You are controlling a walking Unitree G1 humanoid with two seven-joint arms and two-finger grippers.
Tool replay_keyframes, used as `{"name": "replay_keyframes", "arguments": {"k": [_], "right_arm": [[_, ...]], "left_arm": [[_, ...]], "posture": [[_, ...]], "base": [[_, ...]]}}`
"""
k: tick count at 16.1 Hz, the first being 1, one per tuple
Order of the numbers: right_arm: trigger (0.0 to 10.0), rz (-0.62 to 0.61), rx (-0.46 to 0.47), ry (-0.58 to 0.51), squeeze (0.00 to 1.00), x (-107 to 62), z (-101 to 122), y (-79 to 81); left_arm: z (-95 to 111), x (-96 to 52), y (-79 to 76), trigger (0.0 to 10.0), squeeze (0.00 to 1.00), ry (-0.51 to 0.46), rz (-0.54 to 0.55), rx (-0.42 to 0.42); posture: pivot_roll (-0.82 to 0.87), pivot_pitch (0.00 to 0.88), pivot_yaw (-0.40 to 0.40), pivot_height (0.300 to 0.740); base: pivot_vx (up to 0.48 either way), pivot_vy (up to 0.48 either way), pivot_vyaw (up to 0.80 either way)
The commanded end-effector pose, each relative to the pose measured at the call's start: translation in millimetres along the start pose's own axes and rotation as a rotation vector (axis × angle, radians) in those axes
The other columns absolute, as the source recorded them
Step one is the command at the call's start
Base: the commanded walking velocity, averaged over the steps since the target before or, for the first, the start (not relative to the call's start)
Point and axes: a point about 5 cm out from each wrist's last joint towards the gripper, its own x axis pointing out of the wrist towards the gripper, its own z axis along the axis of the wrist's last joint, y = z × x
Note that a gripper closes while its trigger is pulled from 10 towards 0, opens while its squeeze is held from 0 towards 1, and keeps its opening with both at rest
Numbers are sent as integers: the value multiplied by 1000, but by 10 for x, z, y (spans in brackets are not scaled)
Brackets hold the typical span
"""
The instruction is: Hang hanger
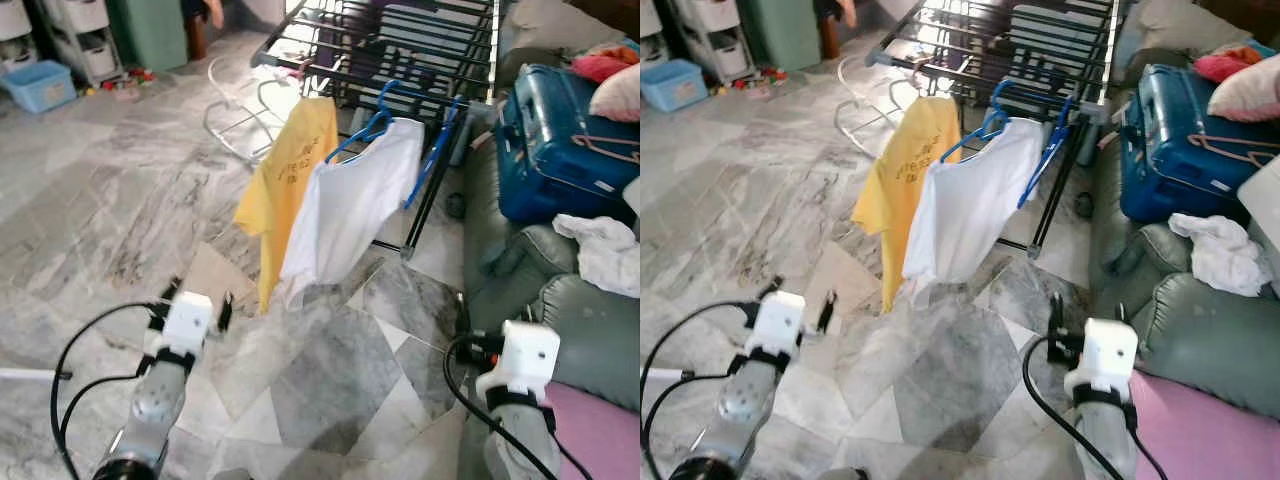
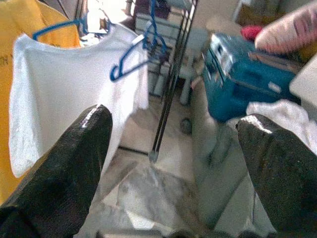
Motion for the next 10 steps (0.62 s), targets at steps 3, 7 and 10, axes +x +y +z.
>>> {"name": "replay_keyframes", "arguments": {"k": [3, 7, 10], "right_arm": [[10000, 17, -69, -96, 0, 54, 229, -9], [10000, -12, -112, -101, 0, 37, 200, -46], [10000, -6, -41, -22, 0, 34, 64, 12]], "left_arm": [[320, 144, -160, 10000, 0, -120, 0, -52], [527, 274, -108, 10000, 0, -180, 82, -6], [238, 178, -78, 10000, 0, -26, 68, 42]], "posture": [[187, 74, -162, 740], [204, 68, -165, 740], [199, 68, -152, 740]], "base": [[0, 0, 0], [0, 0, 0], [0, 0, 0]]}}
